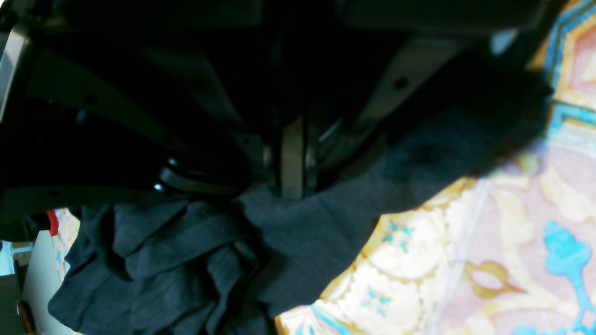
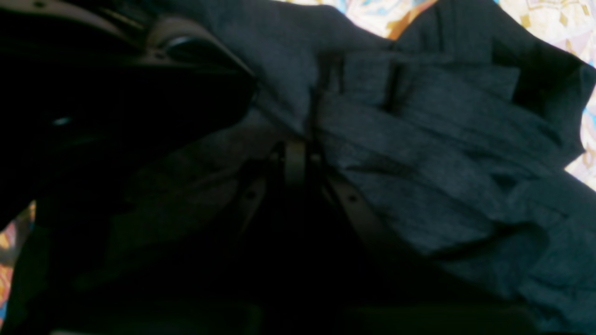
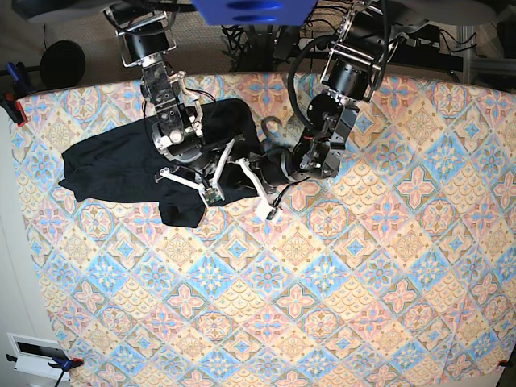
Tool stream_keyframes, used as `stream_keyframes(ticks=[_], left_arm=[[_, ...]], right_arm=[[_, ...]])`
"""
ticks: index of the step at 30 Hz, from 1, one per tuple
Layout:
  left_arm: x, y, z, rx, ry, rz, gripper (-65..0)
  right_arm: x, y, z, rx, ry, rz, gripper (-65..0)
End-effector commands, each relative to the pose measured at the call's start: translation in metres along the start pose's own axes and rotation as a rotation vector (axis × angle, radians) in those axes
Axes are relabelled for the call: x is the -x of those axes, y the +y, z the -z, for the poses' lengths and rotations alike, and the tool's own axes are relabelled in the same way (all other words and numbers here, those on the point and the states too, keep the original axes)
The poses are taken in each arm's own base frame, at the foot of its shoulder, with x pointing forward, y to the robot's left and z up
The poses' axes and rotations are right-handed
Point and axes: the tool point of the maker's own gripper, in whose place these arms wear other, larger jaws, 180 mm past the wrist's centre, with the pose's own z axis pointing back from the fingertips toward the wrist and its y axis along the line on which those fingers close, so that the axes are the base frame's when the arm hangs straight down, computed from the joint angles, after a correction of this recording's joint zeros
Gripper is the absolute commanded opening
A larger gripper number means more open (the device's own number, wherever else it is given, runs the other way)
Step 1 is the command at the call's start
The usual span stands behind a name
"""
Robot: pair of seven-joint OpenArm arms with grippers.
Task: Layout the t-shirt on the table in an organized manner, then fold the t-shirt properly
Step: 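Drag the held black fabric away from the left gripper with the right gripper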
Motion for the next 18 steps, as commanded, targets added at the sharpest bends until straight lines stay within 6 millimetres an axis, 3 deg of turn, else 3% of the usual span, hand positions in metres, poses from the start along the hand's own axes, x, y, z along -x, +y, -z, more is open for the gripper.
stream_keyframes(ticks=[1, 6, 14, 18], left_arm=[[0.018, 0.019, -0.002, -0.083, 0.08, 0.025, -65.0], [0.024, 0.019, -0.002, -0.083, 0.088, 0.02, -65.0], [0.026, 0.019, -0.002, -0.083, 0.092, 0.018, -65.0], [0.027, 0.026, -0.005, -0.095, 0.094, 0.02, -65.0]], right_arm=[[-0.012, -0.025, -0.003, 0.074, -0.034, 0.017, -65.0], [-0.006, -0.05, -0.005, 0.122, -0.022, 0.036, -65.0], [0.001, -0.067, -0.007, 0.155, -0.007, 0.014, -65.0], [0.008, -0.091, -0.011, 0.203, 0.006, 0.023, -65.0]])
